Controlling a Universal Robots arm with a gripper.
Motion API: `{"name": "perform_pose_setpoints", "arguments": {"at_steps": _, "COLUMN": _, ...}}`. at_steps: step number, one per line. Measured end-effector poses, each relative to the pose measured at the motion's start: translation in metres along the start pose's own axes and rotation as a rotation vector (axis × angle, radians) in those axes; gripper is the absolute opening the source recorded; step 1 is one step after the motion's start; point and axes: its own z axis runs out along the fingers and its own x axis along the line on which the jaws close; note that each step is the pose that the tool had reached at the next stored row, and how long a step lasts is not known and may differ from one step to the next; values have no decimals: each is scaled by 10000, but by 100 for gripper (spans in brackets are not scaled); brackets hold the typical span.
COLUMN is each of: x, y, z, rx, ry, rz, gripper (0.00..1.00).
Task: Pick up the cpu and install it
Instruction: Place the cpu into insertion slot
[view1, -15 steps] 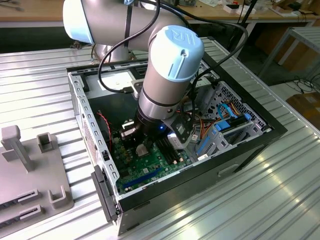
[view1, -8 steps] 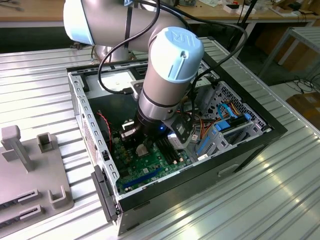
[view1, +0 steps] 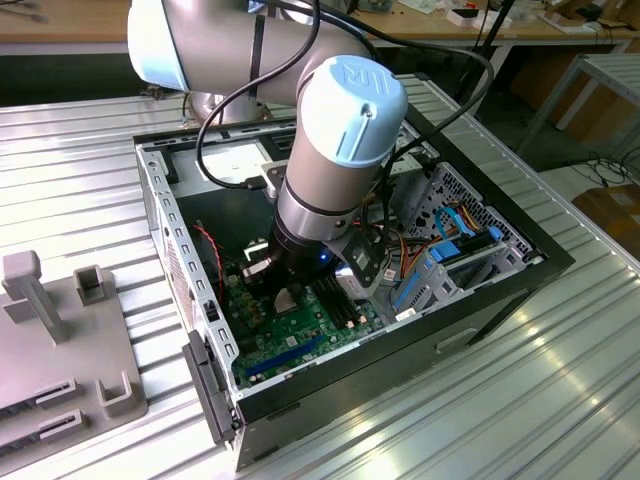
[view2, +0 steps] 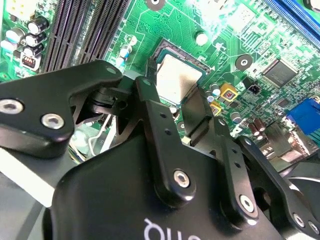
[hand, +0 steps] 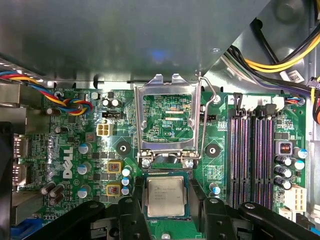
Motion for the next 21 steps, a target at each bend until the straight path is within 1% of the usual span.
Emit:
{"name": "perform_pose_setpoints", "arguments": {"at_steps": 10, "x": 4, "y": 0, "z": 3, "rx": -4, "ry": 1, "rz": -28, "gripper": 47}}
{"name": "perform_pose_setpoints", "arguments": {"at_steps": 21, "x": 5, "y": 0, "z": 11, "rx": -1, "ry": 15, "rz": -205, "gripper": 47}}
